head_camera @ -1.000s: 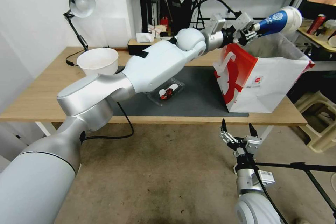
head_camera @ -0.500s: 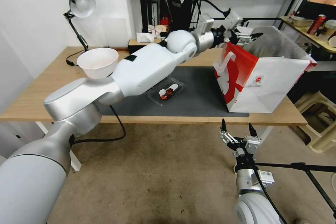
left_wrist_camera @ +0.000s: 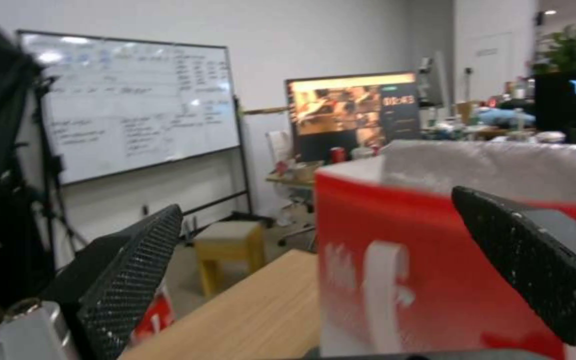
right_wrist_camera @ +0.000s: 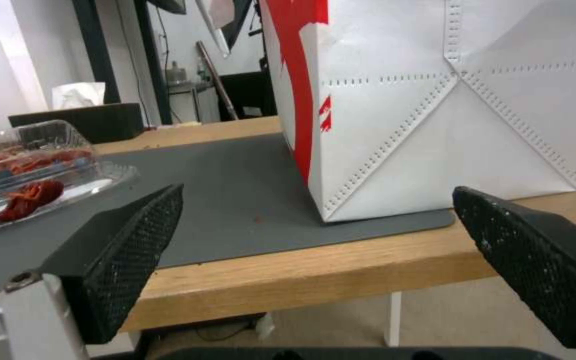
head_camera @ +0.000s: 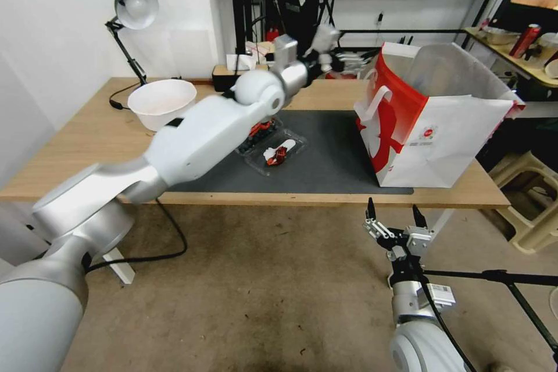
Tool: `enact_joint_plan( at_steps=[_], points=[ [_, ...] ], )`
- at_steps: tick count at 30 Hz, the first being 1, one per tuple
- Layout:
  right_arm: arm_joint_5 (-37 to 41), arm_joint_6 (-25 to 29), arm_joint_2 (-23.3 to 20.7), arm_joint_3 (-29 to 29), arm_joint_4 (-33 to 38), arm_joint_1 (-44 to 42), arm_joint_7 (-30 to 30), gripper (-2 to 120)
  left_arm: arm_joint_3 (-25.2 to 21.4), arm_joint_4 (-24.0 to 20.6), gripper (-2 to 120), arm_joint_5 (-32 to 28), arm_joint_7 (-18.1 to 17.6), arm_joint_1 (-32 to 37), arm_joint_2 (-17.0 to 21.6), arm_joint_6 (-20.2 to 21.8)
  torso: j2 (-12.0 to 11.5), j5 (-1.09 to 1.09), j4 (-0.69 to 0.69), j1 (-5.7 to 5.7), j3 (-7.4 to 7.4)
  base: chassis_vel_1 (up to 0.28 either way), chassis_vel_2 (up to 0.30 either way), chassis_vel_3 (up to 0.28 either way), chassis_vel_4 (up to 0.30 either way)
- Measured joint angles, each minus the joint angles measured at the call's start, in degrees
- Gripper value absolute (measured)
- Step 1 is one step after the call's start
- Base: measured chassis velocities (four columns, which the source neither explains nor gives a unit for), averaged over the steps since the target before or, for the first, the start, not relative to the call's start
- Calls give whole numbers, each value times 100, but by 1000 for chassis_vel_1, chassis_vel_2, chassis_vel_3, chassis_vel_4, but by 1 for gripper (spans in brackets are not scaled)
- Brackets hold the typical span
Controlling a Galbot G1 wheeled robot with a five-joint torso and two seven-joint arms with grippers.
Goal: Pick up the trash from the table and place it into the takeout bag.
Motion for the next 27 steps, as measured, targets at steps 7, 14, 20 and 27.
enact_joint_plan(
  at_steps=[7, 14, 20, 27],
  points=[
    [-1, -21, -9, -10, 9, -3, 1, 100, -613, -417, 100, 87, -304, 630, 555, 29, 0, -1, 1, 0, 0, 0, 0, 0, 0],
    [-10, -41, -9, -37, 18, -2, -2, 100, -1625, -1282, 100, 414, -804, 1573, 1345, 395, 1, 0, 1, -1, 0, 0, 0, 0, 0],
    [-24, -67, -16, -68, 29, 2, -7, 100, -2249, -1755, 100, 584, -1055, 2426, 1656, 491, 0, -2, 1, 0, 0, 0, 0, 0, 0],
    [-41, -87, -14, -100, 39, 7, -10, 100, -2833, -2224, 100, 791, -1266, 3278, 1805, 492, 1, -2, 0, 0, 0, 0, 0, 0, 0]
  ],
)
